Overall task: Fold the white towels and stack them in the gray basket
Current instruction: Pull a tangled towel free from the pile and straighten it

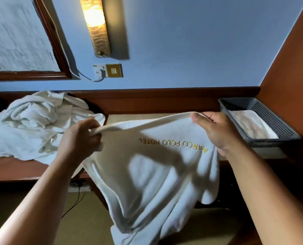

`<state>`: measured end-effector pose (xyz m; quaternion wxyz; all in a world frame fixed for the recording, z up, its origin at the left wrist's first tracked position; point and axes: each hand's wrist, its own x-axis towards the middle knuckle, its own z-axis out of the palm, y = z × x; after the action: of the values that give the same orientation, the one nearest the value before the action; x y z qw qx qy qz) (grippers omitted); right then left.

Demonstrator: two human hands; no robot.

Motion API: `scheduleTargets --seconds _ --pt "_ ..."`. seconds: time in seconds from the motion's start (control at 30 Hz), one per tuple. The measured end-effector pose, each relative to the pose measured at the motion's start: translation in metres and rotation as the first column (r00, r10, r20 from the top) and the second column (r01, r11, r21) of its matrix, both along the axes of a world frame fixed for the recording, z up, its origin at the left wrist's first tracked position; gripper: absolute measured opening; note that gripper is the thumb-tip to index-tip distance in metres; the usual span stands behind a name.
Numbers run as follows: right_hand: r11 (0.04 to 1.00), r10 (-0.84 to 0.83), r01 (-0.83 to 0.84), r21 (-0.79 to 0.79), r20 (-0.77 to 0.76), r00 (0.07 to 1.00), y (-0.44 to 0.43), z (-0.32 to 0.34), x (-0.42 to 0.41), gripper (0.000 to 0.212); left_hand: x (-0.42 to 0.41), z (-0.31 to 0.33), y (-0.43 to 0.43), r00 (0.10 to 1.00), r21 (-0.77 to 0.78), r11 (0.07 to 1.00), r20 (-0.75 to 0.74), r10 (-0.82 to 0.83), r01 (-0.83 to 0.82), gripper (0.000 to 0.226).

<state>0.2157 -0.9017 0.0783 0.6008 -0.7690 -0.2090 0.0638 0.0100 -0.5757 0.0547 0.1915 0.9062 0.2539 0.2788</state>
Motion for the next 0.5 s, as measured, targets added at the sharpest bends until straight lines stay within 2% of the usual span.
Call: scheduleTargets --seconds 0.1,0.2,0.27,0.3,0.37,0.43,0.47,0.5 --pt "0.996 -0.003 0.008 0.089 -0.062 0.998 -0.006 -0.002 0.008 0.086 0.007 -0.016 0.019 0.991 0.082 0.991 -0.077 0.112 -0.105 0.013" --pt "0.997 -0.049 0.049 0.058 0.002 0.999 -0.015 -0.008 0.015 0.071 0.008 -0.030 0.026 0.982 -0.061 0.981 0.022 0.186 -0.184 0.010" --pt "0.992 -0.064 0.078 -0.101 0.137 0.988 -0.022 -0.013 0.016 0.075 0.010 -0.032 0.015 0.975 -0.270 0.950 0.111 0.191 -0.155 0.013" --pt "0.966 -0.061 0.118 -0.230 0.243 0.968 -0.023 -0.018 0.015 0.069 0.012 -0.029 0.006 0.967 -0.379 0.919 0.172 0.186 -0.109 0.013" --pt "0.853 -0.028 0.212 -0.476 0.364 0.931 -0.014 -0.028 0.007 0.049 0.018 -0.015 -0.018 0.953 -0.516 0.856 0.268 0.139 0.021 0.021" --pt "0.811 0.053 0.154 -0.565 0.332 0.942 0.005 -0.039 -0.012 0.022 0.024 0.006 -0.048 0.948 -0.542 0.819 0.319 -0.006 0.188 0.019" --pt "0.813 0.123 0.075 -0.577 0.295 0.947 0.016 -0.046 -0.023 0.038 0.028 0.017 -0.063 0.941 -0.543 0.799 0.329 -0.082 0.260 0.012" --pt "0.822 0.217 -0.033 -0.568 0.258 0.941 0.026 -0.049 -0.036 0.063 0.033 0.026 -0.078 0.932 -0.553 0.769 0.328 -0.152 0.320 0.010"
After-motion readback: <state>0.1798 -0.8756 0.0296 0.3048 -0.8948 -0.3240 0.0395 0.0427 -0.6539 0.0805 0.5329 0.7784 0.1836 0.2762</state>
